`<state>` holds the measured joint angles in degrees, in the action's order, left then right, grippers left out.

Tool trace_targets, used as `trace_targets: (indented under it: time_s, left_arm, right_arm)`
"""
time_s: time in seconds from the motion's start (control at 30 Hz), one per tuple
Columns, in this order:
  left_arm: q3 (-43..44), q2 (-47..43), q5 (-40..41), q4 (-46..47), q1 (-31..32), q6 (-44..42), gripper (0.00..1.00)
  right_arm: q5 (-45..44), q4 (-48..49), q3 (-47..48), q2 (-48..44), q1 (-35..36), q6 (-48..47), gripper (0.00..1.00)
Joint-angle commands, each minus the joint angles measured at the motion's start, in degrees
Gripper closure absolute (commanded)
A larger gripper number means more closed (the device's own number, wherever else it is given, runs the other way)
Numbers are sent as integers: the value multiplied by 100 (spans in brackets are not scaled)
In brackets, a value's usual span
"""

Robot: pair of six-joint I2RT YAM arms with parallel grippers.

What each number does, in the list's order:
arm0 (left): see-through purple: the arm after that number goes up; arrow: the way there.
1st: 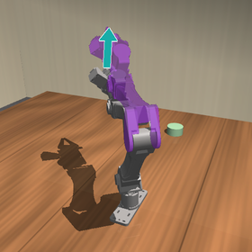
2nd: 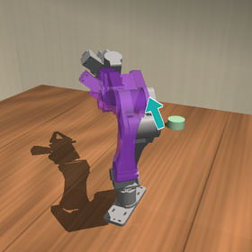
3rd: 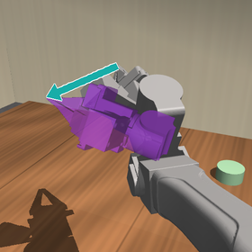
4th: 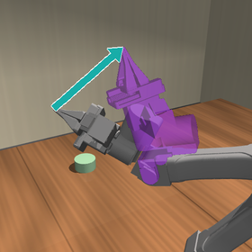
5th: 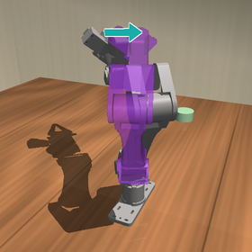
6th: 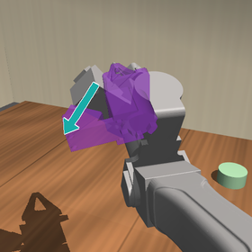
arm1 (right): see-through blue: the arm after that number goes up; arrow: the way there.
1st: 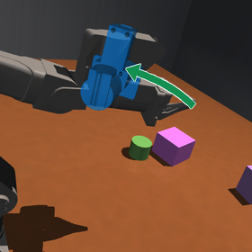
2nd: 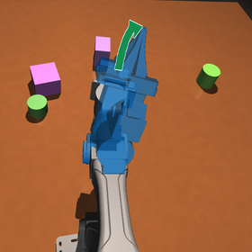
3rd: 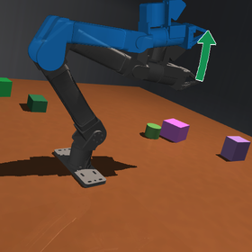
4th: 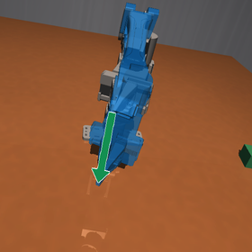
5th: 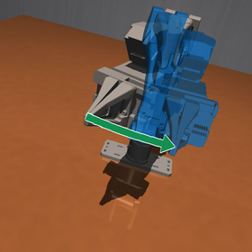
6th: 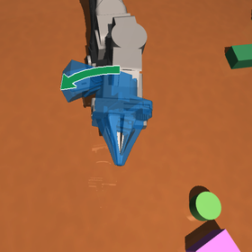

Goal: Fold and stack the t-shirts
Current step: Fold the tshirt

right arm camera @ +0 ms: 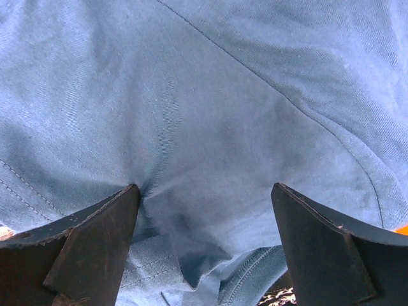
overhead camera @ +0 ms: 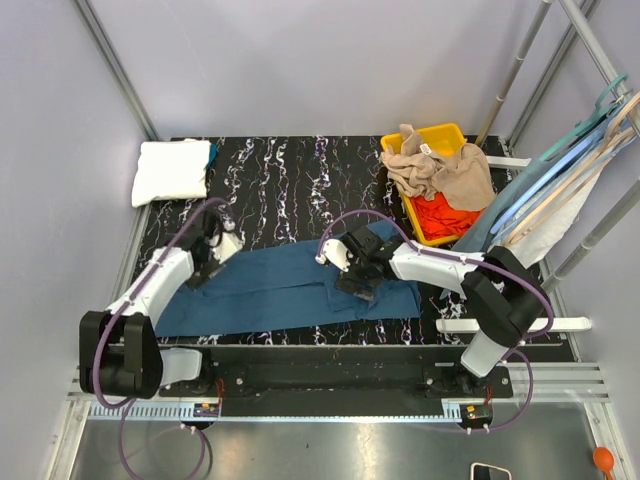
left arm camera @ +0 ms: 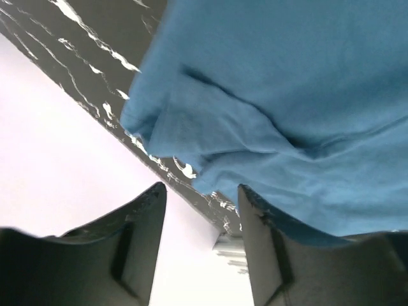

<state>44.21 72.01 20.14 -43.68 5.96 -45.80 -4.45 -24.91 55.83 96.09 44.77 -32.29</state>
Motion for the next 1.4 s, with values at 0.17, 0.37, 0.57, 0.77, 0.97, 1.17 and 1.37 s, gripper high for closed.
trace_targets:
  time_s: [0.17,0.37,0.57,0.77,0.97,1.17,1.37]
  left_arm:
    - [1792,1288,-2751,-676,-1622,54,36]
    - [2039,1860,-3560,-1221,-1800,-262,37]
    - [2162,2177,-3456,-1125,-1922,-237,41]
    - [2373,2502,-3008,-949,-2054,-289,43]
    - [2523,2854,-2823,-800,-2151,-368,44]
    - [2584,3082,-2840,-756,-2283,-447,50]
    - [2558,3188,-2831,-747,-2353,-500,67]
  right_arm:
    - [-250,100,-380,200,-100,-14,8]
    - [-135,214,-556,32,-100,-31,8]
    - [137,320,-556,111,-109,-40,8]
    - [252,425,-705,243,-109,-75,8]
    - [208,469,-802,270,-118,-58,9]
    - [128,443,-828,261,-127,-49,9]
    - [102,451,-828,331,-118,-67,9]
